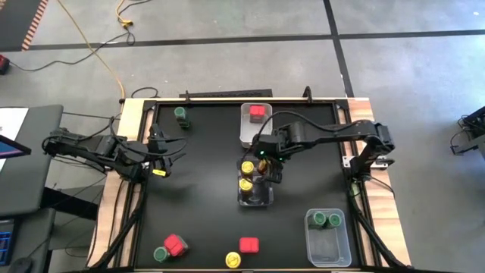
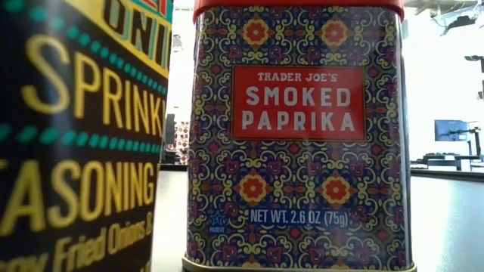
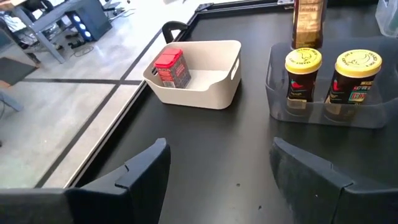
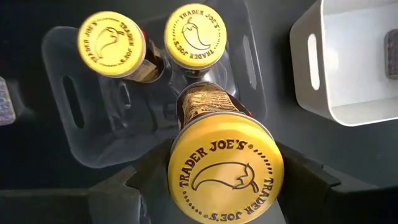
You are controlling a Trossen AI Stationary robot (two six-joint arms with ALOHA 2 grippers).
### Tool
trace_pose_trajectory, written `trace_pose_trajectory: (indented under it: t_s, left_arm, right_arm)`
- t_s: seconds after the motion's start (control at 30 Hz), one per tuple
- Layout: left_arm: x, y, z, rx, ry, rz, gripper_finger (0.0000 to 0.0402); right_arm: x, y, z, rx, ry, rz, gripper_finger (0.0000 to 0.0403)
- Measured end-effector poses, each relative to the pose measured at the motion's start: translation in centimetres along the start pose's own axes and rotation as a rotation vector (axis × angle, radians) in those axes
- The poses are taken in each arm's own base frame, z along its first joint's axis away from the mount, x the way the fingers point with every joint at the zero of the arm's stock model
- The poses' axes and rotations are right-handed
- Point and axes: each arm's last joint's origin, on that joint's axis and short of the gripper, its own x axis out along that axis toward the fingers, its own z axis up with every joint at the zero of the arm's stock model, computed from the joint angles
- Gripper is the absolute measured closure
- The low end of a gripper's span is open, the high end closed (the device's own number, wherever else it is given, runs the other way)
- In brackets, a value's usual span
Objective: Sort spices by type
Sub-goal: Put the top yellow seasoning bottle into the black bin
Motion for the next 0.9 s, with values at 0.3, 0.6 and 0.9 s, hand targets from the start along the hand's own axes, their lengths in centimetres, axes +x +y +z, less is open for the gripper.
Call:
trace_pose_trajectory:
  t_s: [0.3, 0.6, 0.9]
  left_arm:
    - [0.0, 0.0, 0.0, 0.000, 0.000, 0.000, 0.0140]
    - [0.0, 0.0, 0.0, 0.034, 0.000, 0.000, 0.0140]
    - [0.0, 0.0, 0.0, 0.053, 0.000, 0.000, 0.0140]
  right_arm:
    - [3.6, 0.4, 0.8, -0.003, 0.092, -0.018, 0.0150]
    - [6.5, 0.8, 1.4, 0.000, 0.143, -0.028, 0.0150]
    - [6.7, 0.8, 2.0, 0.017, 0.096, -0.016, 0.0149]
